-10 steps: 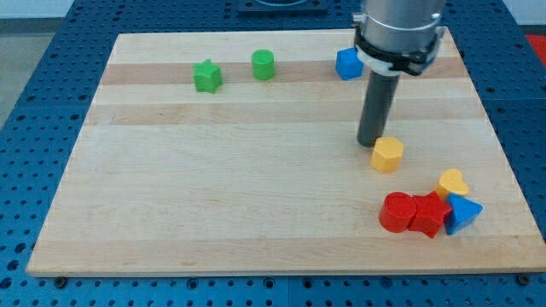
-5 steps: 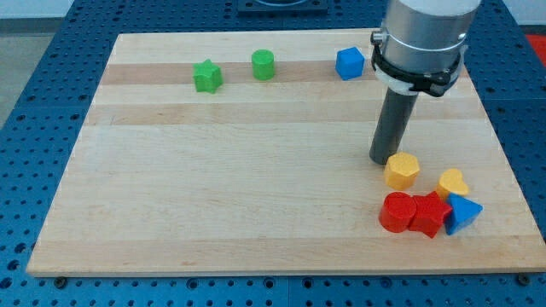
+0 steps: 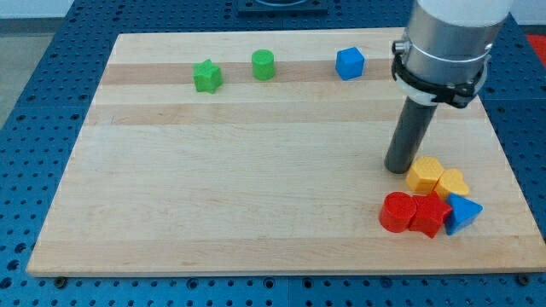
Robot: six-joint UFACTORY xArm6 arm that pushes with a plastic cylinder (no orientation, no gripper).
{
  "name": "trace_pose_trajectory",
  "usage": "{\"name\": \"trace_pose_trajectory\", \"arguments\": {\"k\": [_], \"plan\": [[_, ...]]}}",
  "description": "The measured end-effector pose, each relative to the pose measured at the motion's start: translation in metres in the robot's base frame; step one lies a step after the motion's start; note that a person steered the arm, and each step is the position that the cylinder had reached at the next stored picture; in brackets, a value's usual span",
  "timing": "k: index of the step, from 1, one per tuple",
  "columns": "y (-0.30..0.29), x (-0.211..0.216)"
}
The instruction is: Push the yellow hexagon into the top of the red star
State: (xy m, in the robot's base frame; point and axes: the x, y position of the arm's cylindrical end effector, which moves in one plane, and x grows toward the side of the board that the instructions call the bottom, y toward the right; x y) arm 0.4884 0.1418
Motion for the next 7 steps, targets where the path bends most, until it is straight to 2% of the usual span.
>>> {"name": "trace_pose_trajectory", "arguments": {"k": [1,2,3,4,7], "plan": [[-0.007,-0.018],[0.012,-0.037],[0.038,-0.031],[0.040,-0.007],[0.037,0.009]]}}
